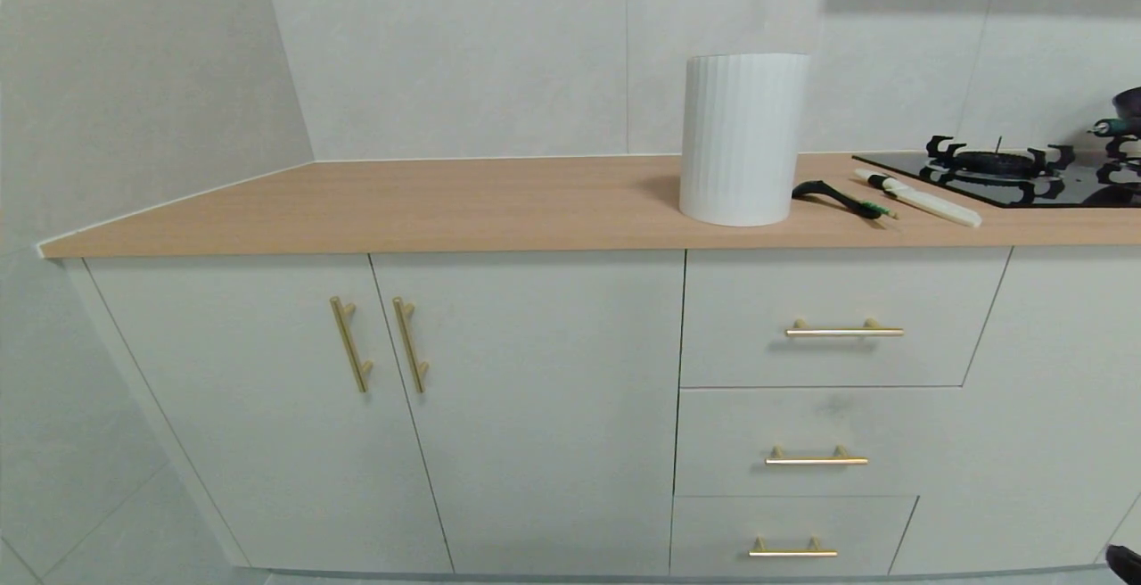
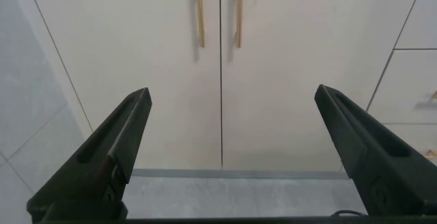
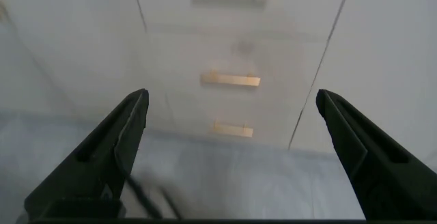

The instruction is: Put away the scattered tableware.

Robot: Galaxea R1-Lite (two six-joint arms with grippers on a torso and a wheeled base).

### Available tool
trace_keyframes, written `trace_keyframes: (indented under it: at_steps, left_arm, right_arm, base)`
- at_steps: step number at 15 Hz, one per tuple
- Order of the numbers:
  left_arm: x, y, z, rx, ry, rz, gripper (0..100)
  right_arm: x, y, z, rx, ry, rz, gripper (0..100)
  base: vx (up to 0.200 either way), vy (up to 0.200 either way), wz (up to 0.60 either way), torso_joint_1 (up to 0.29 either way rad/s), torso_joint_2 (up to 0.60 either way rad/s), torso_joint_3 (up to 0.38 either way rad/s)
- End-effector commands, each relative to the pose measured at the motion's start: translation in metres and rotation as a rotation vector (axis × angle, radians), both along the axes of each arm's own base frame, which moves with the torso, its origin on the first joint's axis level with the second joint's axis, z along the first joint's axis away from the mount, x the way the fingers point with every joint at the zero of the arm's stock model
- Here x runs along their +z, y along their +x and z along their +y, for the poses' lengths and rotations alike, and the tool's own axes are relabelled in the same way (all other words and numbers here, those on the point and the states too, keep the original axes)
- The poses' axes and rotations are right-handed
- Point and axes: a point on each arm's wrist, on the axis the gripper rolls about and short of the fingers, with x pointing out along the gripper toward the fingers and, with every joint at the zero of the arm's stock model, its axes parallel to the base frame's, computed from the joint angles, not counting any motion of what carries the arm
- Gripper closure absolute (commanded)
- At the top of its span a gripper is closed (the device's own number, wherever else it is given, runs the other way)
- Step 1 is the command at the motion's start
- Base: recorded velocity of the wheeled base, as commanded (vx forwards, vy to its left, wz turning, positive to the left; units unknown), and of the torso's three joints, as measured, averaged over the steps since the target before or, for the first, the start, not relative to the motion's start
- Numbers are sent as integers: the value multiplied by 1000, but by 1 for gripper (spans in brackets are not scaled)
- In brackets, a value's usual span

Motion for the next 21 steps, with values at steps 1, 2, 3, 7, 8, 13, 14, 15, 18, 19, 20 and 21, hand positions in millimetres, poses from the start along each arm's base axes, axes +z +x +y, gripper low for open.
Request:
trace_keyframes:
  at_steps: [1,2,3,7,8,13,14,15,18,19,20,21]
  left_arm:
    - [0,0,0,1,0,0,0]
    - [0,0,0,1,0,0,0]
    - [0,0,0,1,0,0,0]
    - [0,0,0,1,0,0,0]
    - [0,0,0,-1,0,0,0]
    - [0,0,0,1,0,0,0]
    - [0,0,0,1,0,0,0]
    - [0,0,0,1,0,0,0]
    - [0,0,0,1,0,0,0]
    - [0,0,0,1,0,0,0]
    - [0,0,0,1,0,0,0]
    - [0,0,0,1,0,0,0]
  right_arm:
    - [-8,104,17,31,-54,392,0]
    - [-12,116,19,26,-54,417,0]
    - [-23,147,23,24,-59,449,0]
    - [-80,217,26,-6,-60,478,0]
    - [-98,232,23,-20,-59,492,0]
    - [-146,261,21,-56,-72,511,0]
    - [-165,268,21,-86,-92,513,0]
    - [-173,271,20,-103,-100,504,0]
    - [-193,288,17,-139,-99,423,0]
    - [-195,291,17,-141,-99,418,0]
    - [-202,297,17,-156,-111,419,0]
    - [-206,301,17,-171,-118,415,0]
  base:
    - [0,0,0,0,0,0]
    - [0,0,0,0,0,0]
    - [0,0,0,0,0,0]
    - [0,0,0,0,0,0]
    - [0,0,0,0,0,0]
    - [0,0,0,0,0,0]
    - [0,0,0,0,0,0]
    - [0,0,0,0,0,0]
    - [0,0,0,0,0,0]
    - [0,0,0,0,0,0]
    - [0,0,0,0,0,0]
    - [0,0,0,0,0,0]
